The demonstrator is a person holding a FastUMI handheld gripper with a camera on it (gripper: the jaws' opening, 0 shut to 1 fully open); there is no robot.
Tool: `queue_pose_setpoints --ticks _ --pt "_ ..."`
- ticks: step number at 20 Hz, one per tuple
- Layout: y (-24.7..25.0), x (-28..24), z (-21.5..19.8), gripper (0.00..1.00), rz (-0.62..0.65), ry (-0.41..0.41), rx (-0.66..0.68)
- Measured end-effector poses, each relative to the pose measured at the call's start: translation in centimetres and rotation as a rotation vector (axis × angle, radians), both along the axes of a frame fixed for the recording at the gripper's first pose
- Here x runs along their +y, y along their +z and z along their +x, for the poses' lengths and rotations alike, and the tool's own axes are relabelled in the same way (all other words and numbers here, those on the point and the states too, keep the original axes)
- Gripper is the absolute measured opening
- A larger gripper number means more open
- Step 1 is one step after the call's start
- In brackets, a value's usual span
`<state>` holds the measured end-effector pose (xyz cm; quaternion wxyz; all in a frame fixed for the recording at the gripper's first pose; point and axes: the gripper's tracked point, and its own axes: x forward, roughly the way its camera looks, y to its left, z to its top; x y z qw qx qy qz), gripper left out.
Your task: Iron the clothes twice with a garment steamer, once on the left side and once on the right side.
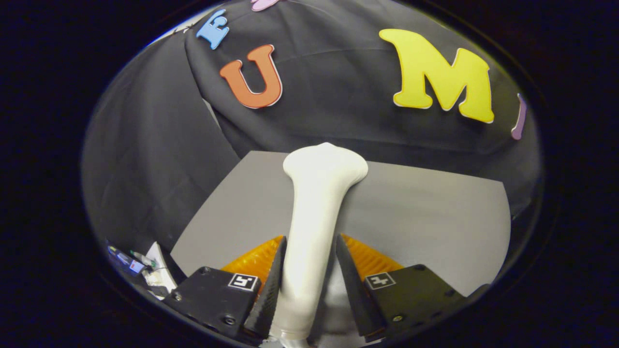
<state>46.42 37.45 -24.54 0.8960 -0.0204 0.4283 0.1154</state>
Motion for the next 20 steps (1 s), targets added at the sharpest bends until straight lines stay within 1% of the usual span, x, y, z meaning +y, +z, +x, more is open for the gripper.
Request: queue_pose_setpoints --ticks 1,3,5,7,11,13,15,20 --pt "-0.1 0.4 -0.1 0.63 0.005 0.002 0.015" --pt "-0.1 0.6 -0.1 0.49 0.004 -0.03 0.01" --pt "0.2 0.8 0.0 0.44 0.027 -0.046 0.005" --pt "0.7 1.4 -0.5 0.43 0.078 -0.038 0.016" --pt "4.0 1.1 -1.6 0.4 0.103 -0.016 -0.096" --pt "5.8 0.7 -2.8 0.38 0.116 -0.013 -0.145" --pt "7.2 -0.1 -4.2 0.37 0.137 -0.028 -0.184" --pt "10.0 -2.3 -8.9 0.36 0.198 -0.042 -0.279"
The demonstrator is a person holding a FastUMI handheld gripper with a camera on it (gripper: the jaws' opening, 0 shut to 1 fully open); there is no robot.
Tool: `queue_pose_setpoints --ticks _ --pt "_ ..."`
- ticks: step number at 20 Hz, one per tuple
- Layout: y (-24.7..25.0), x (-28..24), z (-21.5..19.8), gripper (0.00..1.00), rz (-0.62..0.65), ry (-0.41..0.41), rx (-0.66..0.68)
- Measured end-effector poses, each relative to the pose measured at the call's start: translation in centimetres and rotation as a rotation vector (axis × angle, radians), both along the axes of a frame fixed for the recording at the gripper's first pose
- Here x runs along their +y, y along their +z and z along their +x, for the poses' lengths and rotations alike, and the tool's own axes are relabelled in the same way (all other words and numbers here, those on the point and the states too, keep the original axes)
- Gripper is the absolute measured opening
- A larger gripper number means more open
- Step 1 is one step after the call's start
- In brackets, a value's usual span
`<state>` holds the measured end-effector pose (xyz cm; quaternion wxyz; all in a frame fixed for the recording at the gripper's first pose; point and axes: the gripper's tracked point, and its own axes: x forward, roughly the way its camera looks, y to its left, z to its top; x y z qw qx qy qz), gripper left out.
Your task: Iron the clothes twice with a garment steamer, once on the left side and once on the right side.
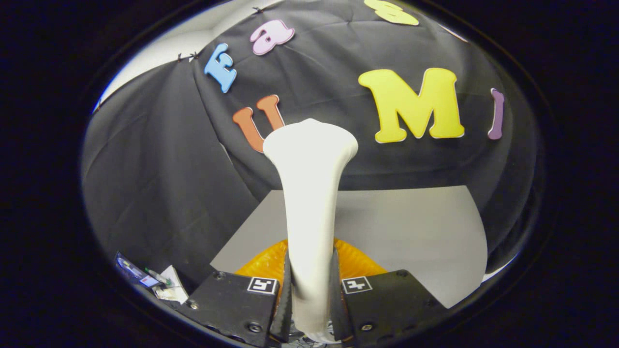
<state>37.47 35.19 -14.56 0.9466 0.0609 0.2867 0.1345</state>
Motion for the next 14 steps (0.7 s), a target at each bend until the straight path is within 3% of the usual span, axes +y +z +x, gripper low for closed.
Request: queue_pose_setpoints --ticks 5,14 --pt "2.7 -3.7 -5.3 0.35 0.022 -0.033 -0.128" --pt "7.5 -14.5 -16.0 0.36 0.021 -0.248 -0.311"
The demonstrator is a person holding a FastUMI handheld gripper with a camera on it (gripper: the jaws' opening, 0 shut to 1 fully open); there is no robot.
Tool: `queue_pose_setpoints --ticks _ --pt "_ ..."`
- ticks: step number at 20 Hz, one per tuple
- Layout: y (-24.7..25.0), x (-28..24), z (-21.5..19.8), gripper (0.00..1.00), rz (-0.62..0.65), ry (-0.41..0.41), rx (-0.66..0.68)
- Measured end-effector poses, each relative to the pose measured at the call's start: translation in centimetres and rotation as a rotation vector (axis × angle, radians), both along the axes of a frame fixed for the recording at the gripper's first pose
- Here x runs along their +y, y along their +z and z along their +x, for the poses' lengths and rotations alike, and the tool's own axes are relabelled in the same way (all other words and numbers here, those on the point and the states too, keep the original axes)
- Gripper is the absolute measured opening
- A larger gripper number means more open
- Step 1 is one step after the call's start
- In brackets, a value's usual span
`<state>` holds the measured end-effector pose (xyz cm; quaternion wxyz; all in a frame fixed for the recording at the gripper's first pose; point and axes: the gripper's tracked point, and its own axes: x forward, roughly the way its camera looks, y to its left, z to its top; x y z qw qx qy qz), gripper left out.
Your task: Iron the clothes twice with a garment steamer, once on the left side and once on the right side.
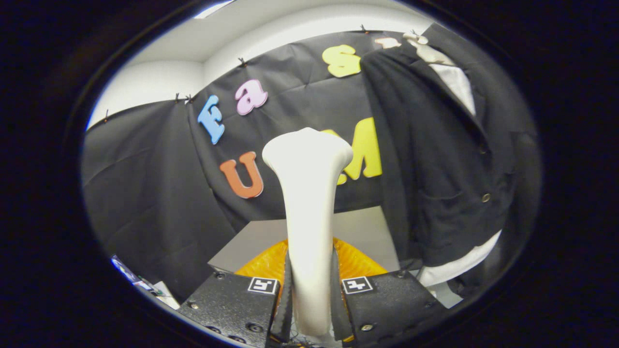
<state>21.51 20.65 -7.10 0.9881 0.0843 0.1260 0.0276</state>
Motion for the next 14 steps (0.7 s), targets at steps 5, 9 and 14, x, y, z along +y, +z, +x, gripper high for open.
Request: queue_pose_setpoints --ticks 5,9,14 --pt "4.2 -8.3 -5.4 0.35 -0.041 -0.148 -0.114" --pt "7.2 -12.2 -6.5 0.35 -0.047 -0.207 -0.194" --pt "10.3 -16.0 -4.7 0.35 -0.045 -0.202 -0.263"
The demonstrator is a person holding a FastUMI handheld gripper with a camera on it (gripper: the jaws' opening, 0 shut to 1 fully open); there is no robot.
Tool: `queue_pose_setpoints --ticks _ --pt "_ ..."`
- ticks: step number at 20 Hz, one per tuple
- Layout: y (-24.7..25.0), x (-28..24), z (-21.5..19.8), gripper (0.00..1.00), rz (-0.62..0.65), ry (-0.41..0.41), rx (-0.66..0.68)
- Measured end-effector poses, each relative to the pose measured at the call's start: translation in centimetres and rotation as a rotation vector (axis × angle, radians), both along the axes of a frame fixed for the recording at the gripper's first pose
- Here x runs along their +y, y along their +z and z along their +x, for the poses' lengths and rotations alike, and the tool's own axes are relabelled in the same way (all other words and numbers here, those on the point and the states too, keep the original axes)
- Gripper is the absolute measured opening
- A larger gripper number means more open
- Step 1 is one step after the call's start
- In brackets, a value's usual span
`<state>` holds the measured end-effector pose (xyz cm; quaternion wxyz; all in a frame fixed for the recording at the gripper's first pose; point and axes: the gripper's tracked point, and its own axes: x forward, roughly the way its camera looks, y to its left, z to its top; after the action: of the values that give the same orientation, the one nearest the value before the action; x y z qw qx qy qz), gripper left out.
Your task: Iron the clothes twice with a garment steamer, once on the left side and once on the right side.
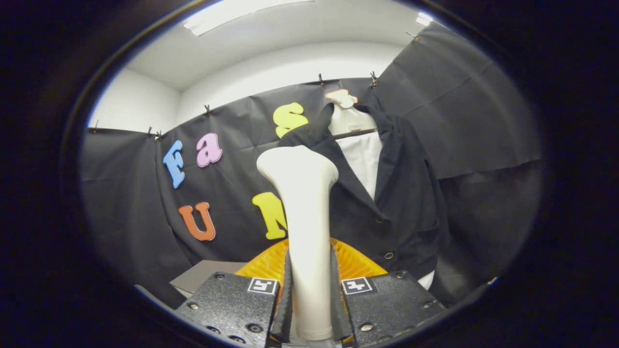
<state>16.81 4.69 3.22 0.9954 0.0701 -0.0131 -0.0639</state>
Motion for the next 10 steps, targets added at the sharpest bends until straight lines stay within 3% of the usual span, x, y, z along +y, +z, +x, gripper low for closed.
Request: queue_pose_setpoints --ticks 10 --pt "11.5 -6.4 6.3 0.35 -0.125 0.004 -0.211"
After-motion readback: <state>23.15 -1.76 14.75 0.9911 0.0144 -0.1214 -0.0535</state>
